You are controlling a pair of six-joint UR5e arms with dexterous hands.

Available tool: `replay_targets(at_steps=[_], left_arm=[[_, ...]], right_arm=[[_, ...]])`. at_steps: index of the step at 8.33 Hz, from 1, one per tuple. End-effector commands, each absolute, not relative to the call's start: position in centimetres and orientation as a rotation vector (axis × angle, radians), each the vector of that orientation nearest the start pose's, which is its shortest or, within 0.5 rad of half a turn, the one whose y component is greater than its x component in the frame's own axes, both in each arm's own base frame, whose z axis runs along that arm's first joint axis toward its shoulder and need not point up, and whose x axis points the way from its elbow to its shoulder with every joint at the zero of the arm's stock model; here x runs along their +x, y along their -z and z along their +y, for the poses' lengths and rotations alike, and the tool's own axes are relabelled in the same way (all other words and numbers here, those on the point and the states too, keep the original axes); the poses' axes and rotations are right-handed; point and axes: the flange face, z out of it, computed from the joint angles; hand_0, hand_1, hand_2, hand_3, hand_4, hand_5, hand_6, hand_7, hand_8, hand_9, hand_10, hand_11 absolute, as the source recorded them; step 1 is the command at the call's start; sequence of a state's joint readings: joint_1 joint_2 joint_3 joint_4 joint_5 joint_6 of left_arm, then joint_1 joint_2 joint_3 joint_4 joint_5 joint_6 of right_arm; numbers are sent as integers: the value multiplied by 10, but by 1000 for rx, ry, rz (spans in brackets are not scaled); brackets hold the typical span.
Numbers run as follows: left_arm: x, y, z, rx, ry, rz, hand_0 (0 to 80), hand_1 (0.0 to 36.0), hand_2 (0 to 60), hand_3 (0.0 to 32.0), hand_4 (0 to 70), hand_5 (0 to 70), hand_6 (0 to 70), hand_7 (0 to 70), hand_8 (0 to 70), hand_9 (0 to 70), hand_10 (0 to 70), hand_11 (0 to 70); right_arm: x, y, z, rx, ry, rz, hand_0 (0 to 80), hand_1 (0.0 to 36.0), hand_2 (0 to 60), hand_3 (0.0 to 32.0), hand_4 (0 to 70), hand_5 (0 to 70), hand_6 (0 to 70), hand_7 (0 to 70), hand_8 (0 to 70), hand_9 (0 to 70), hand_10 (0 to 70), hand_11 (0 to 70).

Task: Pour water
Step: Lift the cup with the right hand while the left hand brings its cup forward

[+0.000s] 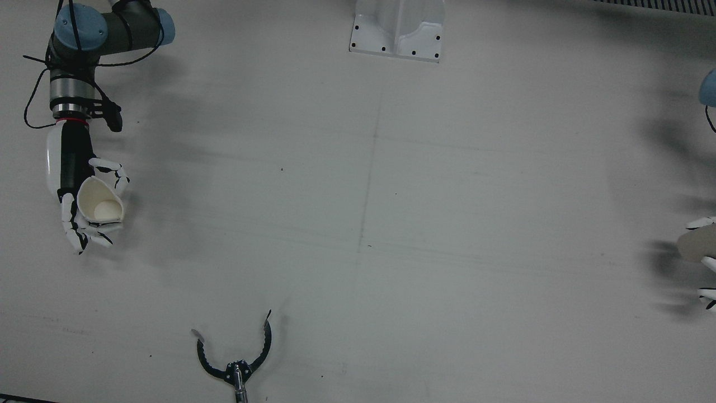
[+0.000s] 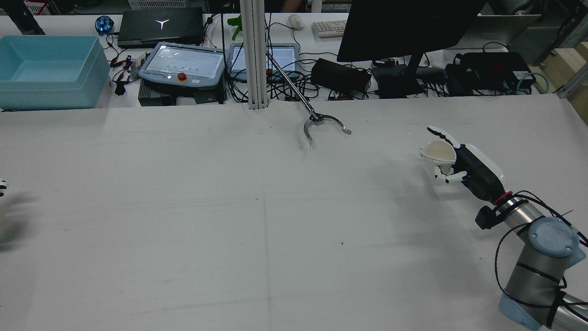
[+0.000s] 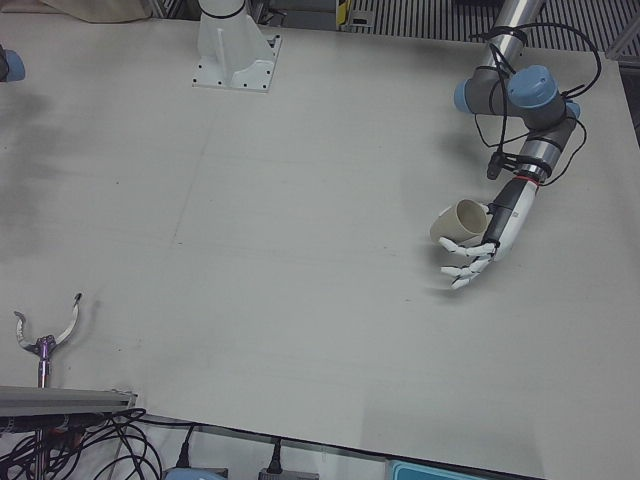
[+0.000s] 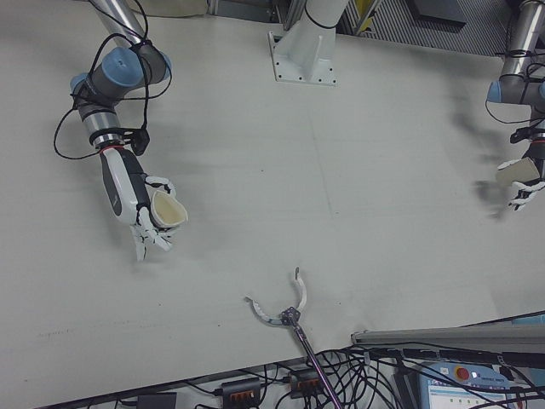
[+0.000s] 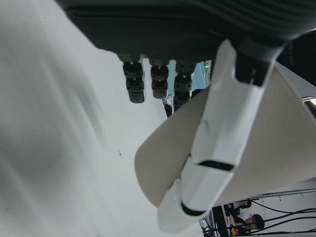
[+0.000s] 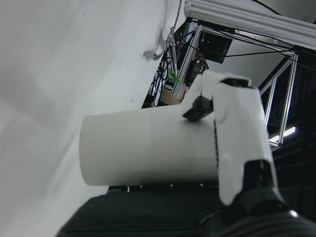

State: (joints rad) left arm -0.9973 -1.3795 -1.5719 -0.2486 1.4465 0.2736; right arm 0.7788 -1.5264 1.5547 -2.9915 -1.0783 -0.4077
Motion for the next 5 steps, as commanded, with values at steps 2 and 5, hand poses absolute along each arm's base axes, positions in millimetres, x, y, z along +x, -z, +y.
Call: replay_targets(at_steps=[2, 5], left_arm=[[107, -710, -432, -206, 1723, 2031, 800, 360, 600, 0, 700, 700, 237, 312, 128, 145, 104, 188], [177, -592, -519, -250, 1557, 2111, 800, 360, 600, 0, 700, 700, 250, 324, 133, 150, 105, 188]], right_arm=[[-206, -577, -508, -91, 2061, 2752, 795, 360, 559, 30, 35, 173, 393, 498, 204, 248, 0, 0], [-227, -507, -539, -91, 1965, 2779, 800, 360, 575, 28, 123, 178, 445, 527, 217, 258, 0, 0]])
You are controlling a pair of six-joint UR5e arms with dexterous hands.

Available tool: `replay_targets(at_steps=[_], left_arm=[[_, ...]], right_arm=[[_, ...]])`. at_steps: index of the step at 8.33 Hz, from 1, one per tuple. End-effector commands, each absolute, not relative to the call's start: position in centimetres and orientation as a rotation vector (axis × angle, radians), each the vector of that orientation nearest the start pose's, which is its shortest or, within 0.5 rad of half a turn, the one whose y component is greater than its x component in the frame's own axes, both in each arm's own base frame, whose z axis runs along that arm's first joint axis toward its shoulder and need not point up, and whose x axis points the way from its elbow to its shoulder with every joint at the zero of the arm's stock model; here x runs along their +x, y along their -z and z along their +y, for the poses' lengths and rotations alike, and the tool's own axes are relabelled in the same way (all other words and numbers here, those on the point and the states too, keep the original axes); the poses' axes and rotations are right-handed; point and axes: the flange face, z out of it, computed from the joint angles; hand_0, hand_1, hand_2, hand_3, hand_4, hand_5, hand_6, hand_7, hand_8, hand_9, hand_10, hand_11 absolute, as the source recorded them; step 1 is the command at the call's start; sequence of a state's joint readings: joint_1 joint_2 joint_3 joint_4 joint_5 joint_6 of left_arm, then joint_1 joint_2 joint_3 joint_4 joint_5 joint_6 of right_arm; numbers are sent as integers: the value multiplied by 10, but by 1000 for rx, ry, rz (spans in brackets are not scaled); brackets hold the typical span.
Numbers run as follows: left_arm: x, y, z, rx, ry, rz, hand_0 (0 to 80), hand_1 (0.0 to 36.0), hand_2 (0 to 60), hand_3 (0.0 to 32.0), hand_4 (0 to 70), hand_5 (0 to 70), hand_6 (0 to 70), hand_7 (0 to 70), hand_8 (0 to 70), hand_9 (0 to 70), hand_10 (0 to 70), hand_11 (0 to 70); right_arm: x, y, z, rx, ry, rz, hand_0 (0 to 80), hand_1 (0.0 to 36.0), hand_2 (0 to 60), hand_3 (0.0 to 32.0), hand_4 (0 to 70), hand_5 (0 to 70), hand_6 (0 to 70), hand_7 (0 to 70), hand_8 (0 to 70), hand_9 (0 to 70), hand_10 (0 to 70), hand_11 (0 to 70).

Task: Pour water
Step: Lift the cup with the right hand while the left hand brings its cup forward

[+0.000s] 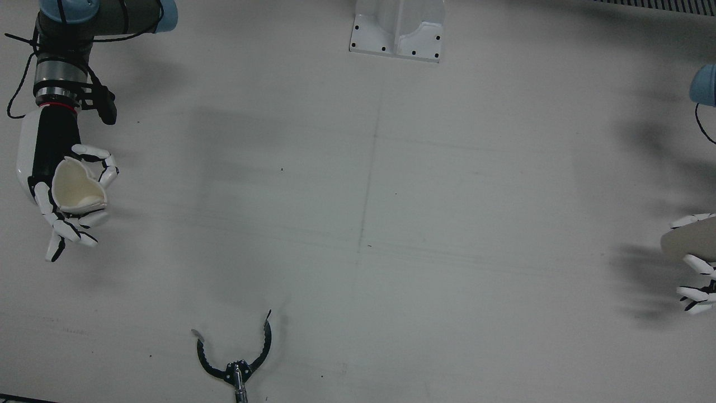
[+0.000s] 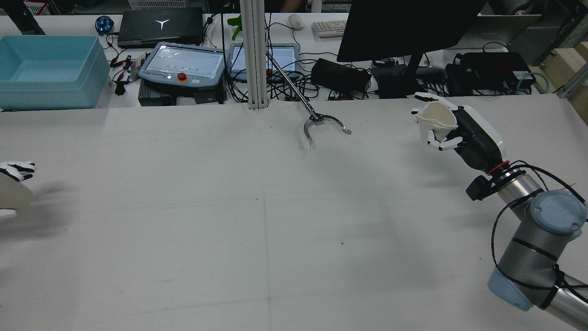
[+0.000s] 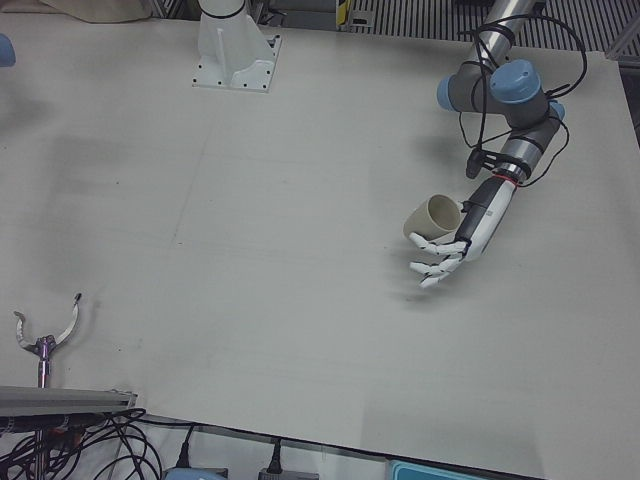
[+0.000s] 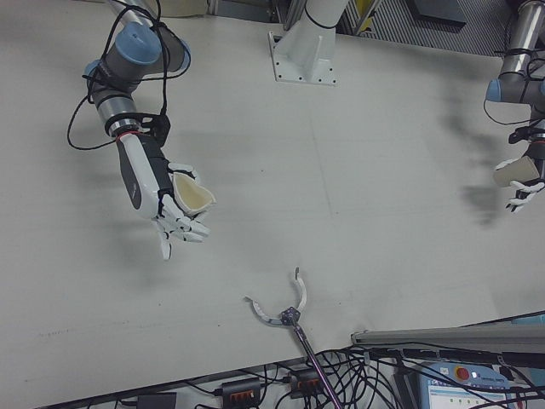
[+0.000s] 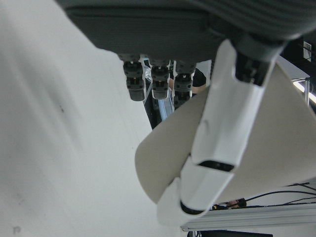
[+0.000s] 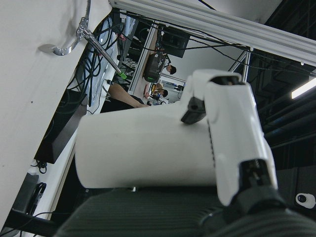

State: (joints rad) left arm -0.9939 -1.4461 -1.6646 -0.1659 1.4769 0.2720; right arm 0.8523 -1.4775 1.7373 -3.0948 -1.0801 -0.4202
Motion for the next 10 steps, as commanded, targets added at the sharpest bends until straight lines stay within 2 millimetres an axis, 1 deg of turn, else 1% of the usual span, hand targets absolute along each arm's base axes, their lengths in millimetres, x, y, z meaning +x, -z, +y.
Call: replay_targets(at_steps=[1, 2, 3, 4, 5, 6, 7, 8, 9, 10], left_arm=[[219, -548, -537, -291, 1493, 2112, 800, 360, 600, 0, 700, 700, 248, 322, 132, 150, 104, 186], [254, -504, -552, -322, 1454, 2116, 800, 360, 600, 0, 700, 700, 251, 323, 133, 151, 105, 188], [296, -456, -558, -344, 1396, 2114, 800, 360, 600, 0, 700, 700, 250, 322, 137, 155, 107, 190], [330, -417, -558, -337, 1327, 2115, 800, 360, 600, 0, 700, 700, 251, 323, 137, 156, 108, 191], [372, -382, -545, -347, 1261, 2091, 800, 360, 600, 0, 700, 700, 252, 322, 138, 157, 108, 191], [409, -357, -527, -363, 1203, 2064, 800, 360, 600, 0, 700, 700, 255, 322, 140, 158, 110, 194], [430, -330, -518, -325, 1137, 2060, 800, 360, 600, 0, 700, 700, 256, 324, 140, 158, 110, 193], [455, -296, -508, -287, 1052, 2075, 800, 360, 600, 0, 700, 700, 255, 325, 141, 158, 110, 194], [476, -290, -491, -319, 1027, 2066, 800, 360, 600, 0, 700, 700, 258, 330, 143, 160, 110, 193], [498, -279, -474, -346, 1004, 2047, 800, 360, 600, 0, 700, 700, 255, 324, 144, 163, 112, 198]], right_arm=[[-229, -498, -543, -91, 1941, 2784, 800, 360, 575, 24, 133, 180, 459, 535, 222, 265, 0, 0], [-227, -490, -542, -92, 1928, 2785, 800, 360, 580, 20, 159, 182, 478, 549, 229, 272, 0, 0], [-226, -479, -540, -84, 1911, 2790, 800, 360, 578, 34, 170, 185, 492, 564, 231, 274, 0, 0], [-225, -471, -539, -80, 1894, 2795, 800, 360, 578, 38, 176, 186, 503, 573, 235, 280, 0, 0], [-228, -459, -542, -95, 1865, 2810, 800, 360, 576, 44, 175, 186, 509, 579, 238, 283, 0, 0], [-232, -445, -544, -102, 1832, 2825, 800, 360, 574, 38, 185, 188, 519, 590, 242, 289, 0, 0], [-231, -426, -542, -149, 1793, 2845, 800, 360, 570, 40, 190, 188, 525, 596, 245, 293, 0, 0], [-232, -400, -529, -233, 1769, 2894, 800, 360, 569, 46, 201, 189, 531, 605, 245, 294, 0, 0], [-244, -374, -518, -280, 1731, 2947, 800, 360, 577, 56, 208, 192, 549, 612, 244, 288, 0, 0], [-280, -353, -506, -287, 1685, 3022, 800, 360, 582, 60, 207, 193, 552, 614, 240, 283, 0, 0]])
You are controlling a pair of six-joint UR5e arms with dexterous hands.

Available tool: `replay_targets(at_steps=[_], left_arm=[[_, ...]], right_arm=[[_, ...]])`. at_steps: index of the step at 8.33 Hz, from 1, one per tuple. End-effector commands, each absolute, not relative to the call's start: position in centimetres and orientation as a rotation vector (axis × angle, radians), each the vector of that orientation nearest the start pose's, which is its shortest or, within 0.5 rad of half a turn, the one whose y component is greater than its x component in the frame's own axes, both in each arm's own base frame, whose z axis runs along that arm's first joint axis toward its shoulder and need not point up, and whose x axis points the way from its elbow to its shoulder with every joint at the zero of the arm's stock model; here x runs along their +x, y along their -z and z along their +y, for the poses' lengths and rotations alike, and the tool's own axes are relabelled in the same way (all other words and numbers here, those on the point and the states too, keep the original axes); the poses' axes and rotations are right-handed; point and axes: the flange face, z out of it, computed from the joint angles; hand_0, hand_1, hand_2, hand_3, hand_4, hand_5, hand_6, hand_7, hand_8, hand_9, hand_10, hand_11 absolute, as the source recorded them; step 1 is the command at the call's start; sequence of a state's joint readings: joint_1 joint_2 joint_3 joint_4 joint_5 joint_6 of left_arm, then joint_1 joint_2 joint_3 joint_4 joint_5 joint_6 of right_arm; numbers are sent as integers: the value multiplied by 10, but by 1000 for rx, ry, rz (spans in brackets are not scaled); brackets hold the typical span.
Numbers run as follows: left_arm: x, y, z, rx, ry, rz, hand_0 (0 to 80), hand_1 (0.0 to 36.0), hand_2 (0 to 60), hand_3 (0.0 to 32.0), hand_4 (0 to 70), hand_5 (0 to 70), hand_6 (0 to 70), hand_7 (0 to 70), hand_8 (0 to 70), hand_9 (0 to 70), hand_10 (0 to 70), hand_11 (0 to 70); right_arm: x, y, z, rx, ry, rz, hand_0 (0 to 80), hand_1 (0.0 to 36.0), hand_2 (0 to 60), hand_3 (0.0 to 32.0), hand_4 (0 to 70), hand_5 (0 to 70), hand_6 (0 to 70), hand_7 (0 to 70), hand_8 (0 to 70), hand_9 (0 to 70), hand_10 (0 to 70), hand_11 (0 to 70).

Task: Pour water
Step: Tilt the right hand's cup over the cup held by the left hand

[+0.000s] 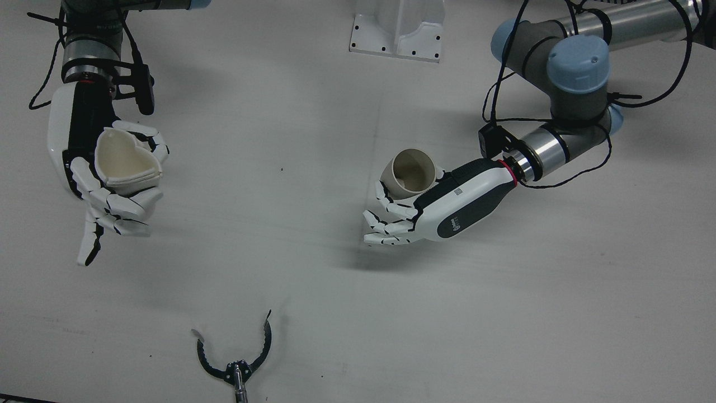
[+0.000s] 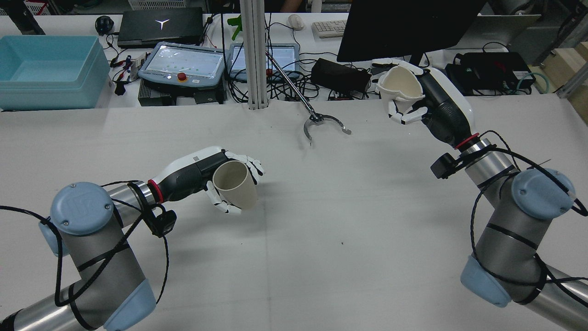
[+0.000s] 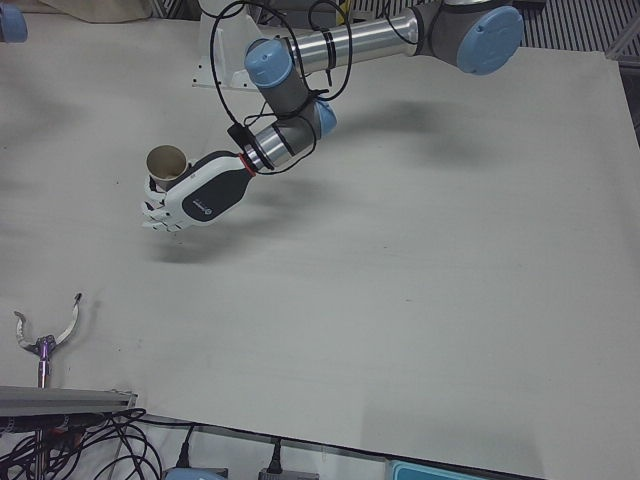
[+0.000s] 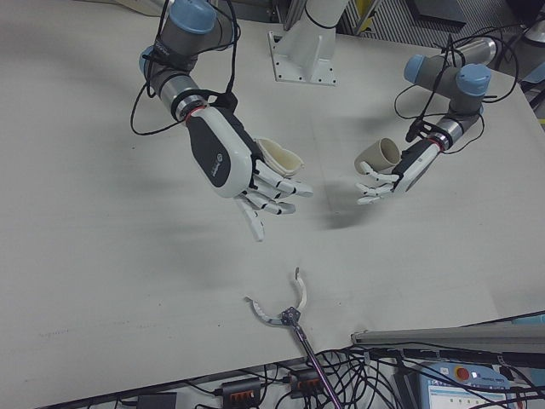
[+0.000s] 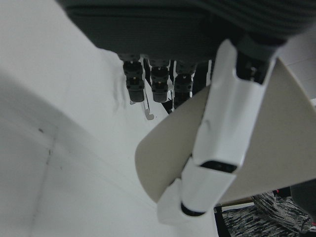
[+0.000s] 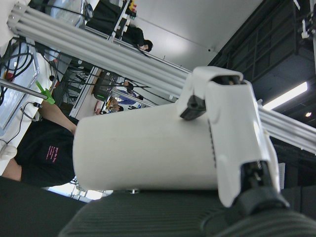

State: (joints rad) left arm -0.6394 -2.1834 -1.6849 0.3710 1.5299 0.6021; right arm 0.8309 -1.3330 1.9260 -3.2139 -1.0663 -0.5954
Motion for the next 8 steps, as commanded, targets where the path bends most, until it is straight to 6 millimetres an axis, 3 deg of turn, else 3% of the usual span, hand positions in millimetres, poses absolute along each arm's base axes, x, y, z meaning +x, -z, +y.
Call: replay_targets(at_steps=[1, 2, 3, 4, 5, 6, 8], left_arm=[[511, -262, -464, -328, 957, 2053, 800, 360, 600, 0, 700, 700, 259, 328, 145, 162, 111, 196], [514, -258, -463, -322, 949, 2052, 800, 360, 600, 0, 700, 700, 263, 328, 145, 162, 110, 195], [512, -258, -463, -321, 949, 2050, 800, 360, 600, 0, 700, 700, 264, 328, 146, 162, 112, 197], [513, -258, -463, -320, 950, 2049, 800, 360, 600, 0, 700, 700, 262, 323, 145, 159, 110, 195], [514, -260, -462, -322, 950, 2047, 800, 360, 600, 0, 700, 700, 258, 322, 144, 159, 110, 195], [513, -260, -462, -322, 950, 2047, 800, 360, 600, 0, 700, 700, 257, 319, 143, 159, 111, 196], [514, -259, -462, -322, 948, 2050, 800, 360, 600, 0, 700, 700, 254, 316, 142, 158, 110, 196]], right_arm=[[-315, -324, -488, -348, 1605, 3110, 800, 360, 583, 42, 202, 192, 555, 599, 224, 257, 0, 0], [-331, -287, -462, -521, 1478, 3197, 800, 360, 572, 58, 175, 195, 545, 586, 213, 239, 0, 0], [-335, -253, -424, -719, 1354, 3261, 800, 360, 565, 64, 153, 200, 544, 580, 208, 232, 0, 0], [-329, -232, -398, -877, 1264, 3297, 800, 360, 565, 56, 151, 202, 546, 576, 180, 193, 0, 0], [-325, -230, -386, -1059, 1246, 3328, 800, 360, 552, 28, 134, 199, 537, 540, 156, 162, 0, 0], [-332, -240, -381, -1202, 1255, 3370, 800, 360, 536, 26, 100, 195, 509, 493, 147, 150, 0, 0], [-338, -245, -378, -1339, 1228, 3381, 784, 360, 499, 64, 12, 174, 431, 404, 110, 109, 0, 0]])
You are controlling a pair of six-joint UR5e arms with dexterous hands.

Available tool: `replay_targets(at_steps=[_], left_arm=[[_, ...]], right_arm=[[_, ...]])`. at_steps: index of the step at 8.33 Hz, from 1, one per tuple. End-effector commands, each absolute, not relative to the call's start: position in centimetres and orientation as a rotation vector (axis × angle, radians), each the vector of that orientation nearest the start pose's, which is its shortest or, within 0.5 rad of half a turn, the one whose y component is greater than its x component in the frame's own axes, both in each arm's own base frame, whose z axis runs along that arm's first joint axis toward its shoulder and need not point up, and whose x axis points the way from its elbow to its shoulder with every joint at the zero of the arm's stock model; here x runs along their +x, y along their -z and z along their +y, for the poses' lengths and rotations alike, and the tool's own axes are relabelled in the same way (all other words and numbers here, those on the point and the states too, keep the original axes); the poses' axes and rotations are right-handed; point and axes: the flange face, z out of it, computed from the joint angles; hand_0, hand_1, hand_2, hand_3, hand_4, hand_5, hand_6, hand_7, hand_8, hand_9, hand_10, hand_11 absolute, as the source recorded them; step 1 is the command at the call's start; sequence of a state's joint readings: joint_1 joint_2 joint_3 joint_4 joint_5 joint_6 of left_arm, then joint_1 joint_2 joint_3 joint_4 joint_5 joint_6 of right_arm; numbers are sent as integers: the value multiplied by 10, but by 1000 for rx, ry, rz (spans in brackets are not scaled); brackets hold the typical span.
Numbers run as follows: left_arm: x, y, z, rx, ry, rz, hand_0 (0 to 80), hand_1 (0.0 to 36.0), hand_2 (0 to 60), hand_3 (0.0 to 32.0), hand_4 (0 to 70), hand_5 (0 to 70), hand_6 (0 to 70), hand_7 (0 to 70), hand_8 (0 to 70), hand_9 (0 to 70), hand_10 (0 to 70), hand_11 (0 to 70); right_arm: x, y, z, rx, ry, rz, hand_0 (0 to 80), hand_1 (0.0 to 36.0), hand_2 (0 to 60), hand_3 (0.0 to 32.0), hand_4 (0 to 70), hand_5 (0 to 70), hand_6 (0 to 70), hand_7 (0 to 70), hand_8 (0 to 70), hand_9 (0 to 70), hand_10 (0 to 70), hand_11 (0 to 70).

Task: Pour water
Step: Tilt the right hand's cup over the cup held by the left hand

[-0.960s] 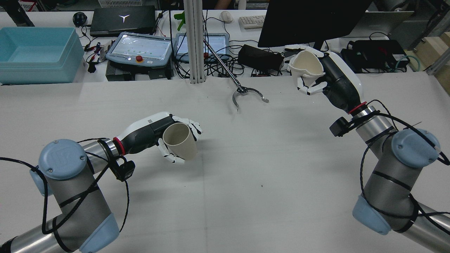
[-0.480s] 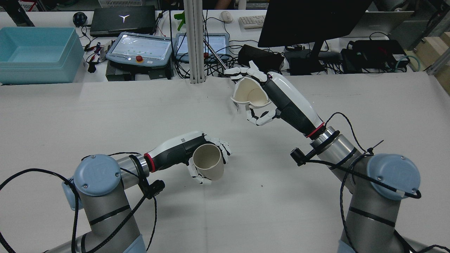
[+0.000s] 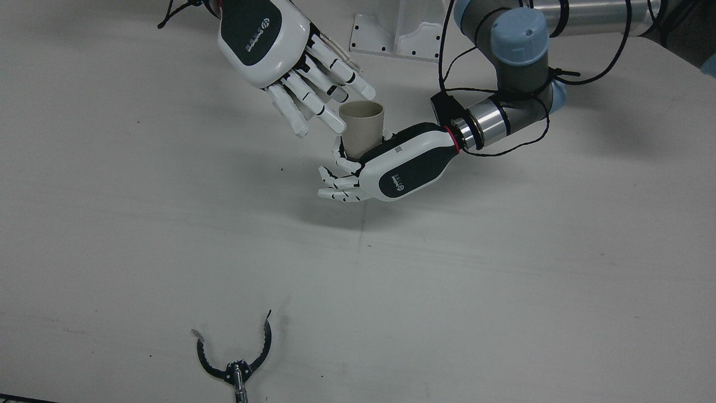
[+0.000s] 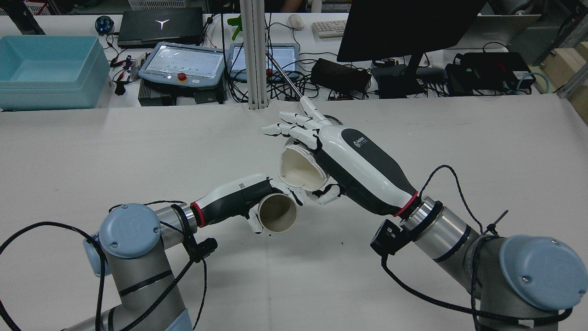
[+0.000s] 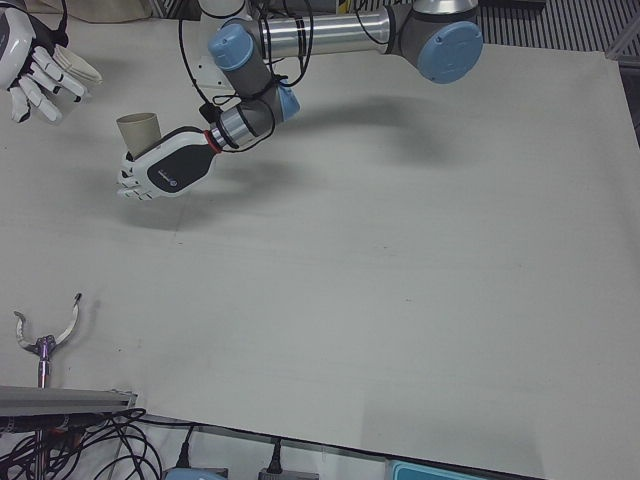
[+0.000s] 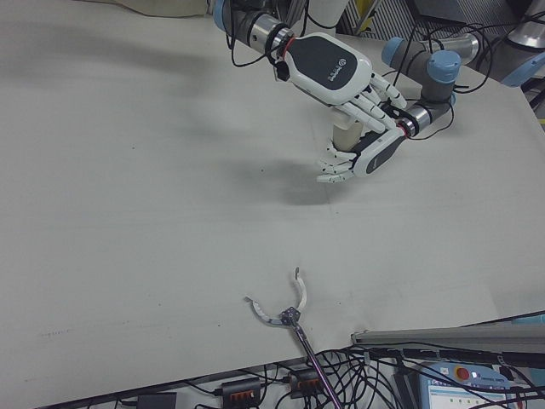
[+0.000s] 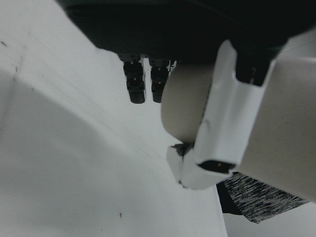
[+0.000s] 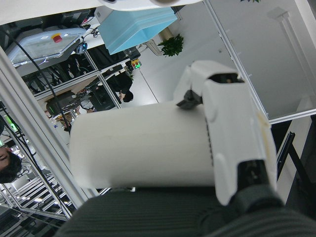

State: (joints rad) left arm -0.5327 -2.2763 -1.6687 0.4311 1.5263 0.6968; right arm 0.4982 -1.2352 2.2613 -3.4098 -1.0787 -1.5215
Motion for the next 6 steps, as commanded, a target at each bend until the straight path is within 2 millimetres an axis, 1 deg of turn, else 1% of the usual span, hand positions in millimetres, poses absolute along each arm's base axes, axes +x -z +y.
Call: replay_targets(at_steps=[1, 2, 3, 4, 5, 6], left_arm=[[513, -261, -463, -320, 950, 2049, 800, 360, 600, 0, 700, 700, 253, 315, 143, 159, 111, 197], [514, -263, -463, -321, 950, 2045, 800, 360, 600, 0, 700, 700, 254, 314, 144, 160, 112, 198], [513, -266, -463, -325, 951, 2043, 800, 360, 600, 0, 700, 700, 254, 312, 143, 160, 113, 199], [505, -264, -472, -326, 949, 2060, 800, 360, 600, 0, 700, 700, 253, 309, 143, 160, 114, 201], [490, -268, -485, -377, 972, 2055, 800, 360, 600, 0, 700, 700, 250, 305, 140, 157, 114, 201], [447, -316, -510, -351, 1063, 2038, 800, 360, 600, 0, 700, 700, 243, 299, 137, 154, 113, 200]], right_arm=[[-338, -244, -378, 859, -782, -2152, 757, 360, 488, 64, 4, 171, 421, 385, 111, 111, 0, 0], [-337, -242, -378, 859, -782, -2157, 770, 360, 504, 42, 24, 175, 433, 389, 123, 128, 0, 0], [-333, -243, -382, 866, -812, -2159, 744, 360, 497, 42, 29, 172, 432, 383, 123, 128, 0, 0], [-326, -241, -387, 836, -890, -2201, 740, 360, 500, 38, 40, 172, 435, 383, 127, 132, 0, 0], [-312, -251, -396, 761, -1087, -2241, 648, 360, 481, 34, 43, 162, 418, 367, 125, 134, 0, 0], [-294, -256, -408, 722, -1172, -2280, 639, 360, 509, 0, 99, 160, 433, 397, 133, 145, 0, 0]])
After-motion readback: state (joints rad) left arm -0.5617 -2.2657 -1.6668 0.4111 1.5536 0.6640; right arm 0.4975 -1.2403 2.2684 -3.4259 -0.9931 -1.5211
